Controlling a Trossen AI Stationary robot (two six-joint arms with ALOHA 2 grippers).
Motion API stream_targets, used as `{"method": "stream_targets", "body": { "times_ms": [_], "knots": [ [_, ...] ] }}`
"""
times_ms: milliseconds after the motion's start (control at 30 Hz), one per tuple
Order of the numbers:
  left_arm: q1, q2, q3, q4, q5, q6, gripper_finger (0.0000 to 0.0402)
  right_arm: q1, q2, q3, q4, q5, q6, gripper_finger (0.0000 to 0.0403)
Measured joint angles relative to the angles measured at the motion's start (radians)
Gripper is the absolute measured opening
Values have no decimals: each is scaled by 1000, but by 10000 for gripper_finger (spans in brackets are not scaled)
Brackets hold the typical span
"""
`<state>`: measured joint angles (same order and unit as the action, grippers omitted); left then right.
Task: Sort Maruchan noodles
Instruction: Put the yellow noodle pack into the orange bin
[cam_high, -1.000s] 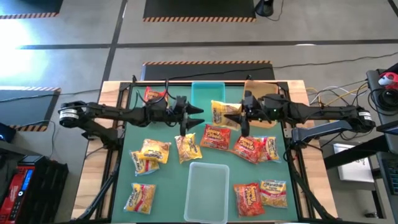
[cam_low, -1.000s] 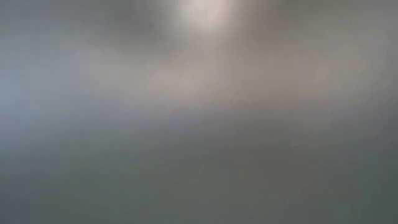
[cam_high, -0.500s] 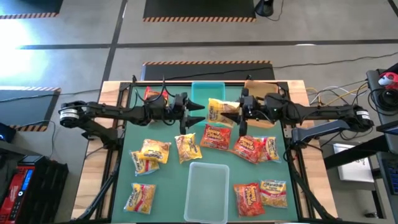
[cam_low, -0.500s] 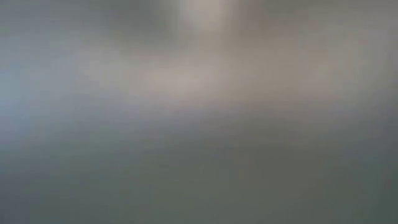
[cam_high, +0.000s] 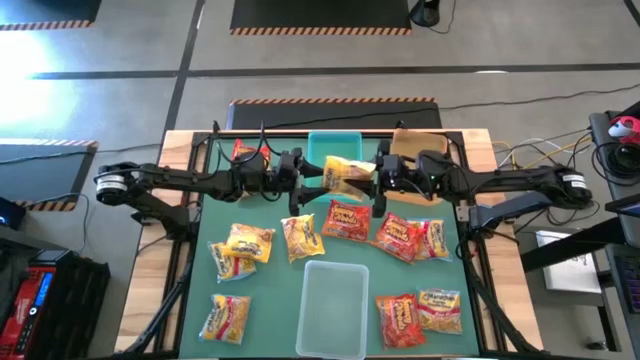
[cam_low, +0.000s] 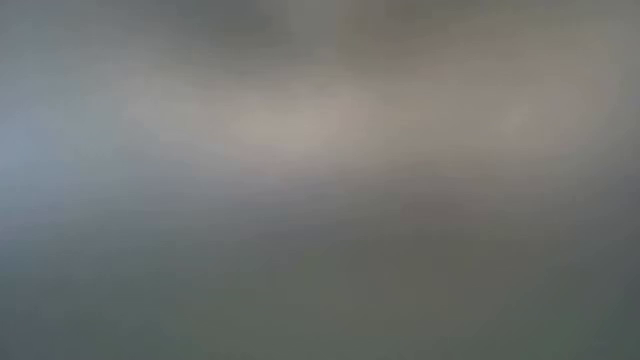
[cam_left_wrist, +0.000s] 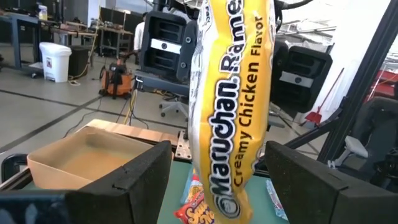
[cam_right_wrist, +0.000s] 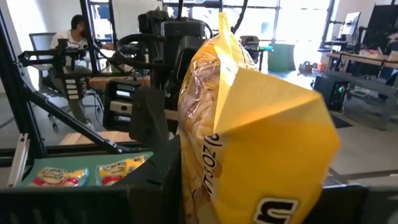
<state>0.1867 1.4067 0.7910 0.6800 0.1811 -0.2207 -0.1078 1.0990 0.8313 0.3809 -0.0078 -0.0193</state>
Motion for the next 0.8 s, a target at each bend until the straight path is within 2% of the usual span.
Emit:
{"method": "stream_targets", "body": {
  "times_ms": [333, 667, 800],
  "knots": [
    [0, 0, 0, 10, 22, 6, 245, 0, 42, 0, 133, 0, 0, 132],
    [0, 0, 0, 43, 22, 63, 244, 0, 96, 0, 195, -19, 19, 132],
    [0, 0, 0, 43, 22, 73, 230, 0, 115, 20, 201, -24, 17, 132]
  ]
}}
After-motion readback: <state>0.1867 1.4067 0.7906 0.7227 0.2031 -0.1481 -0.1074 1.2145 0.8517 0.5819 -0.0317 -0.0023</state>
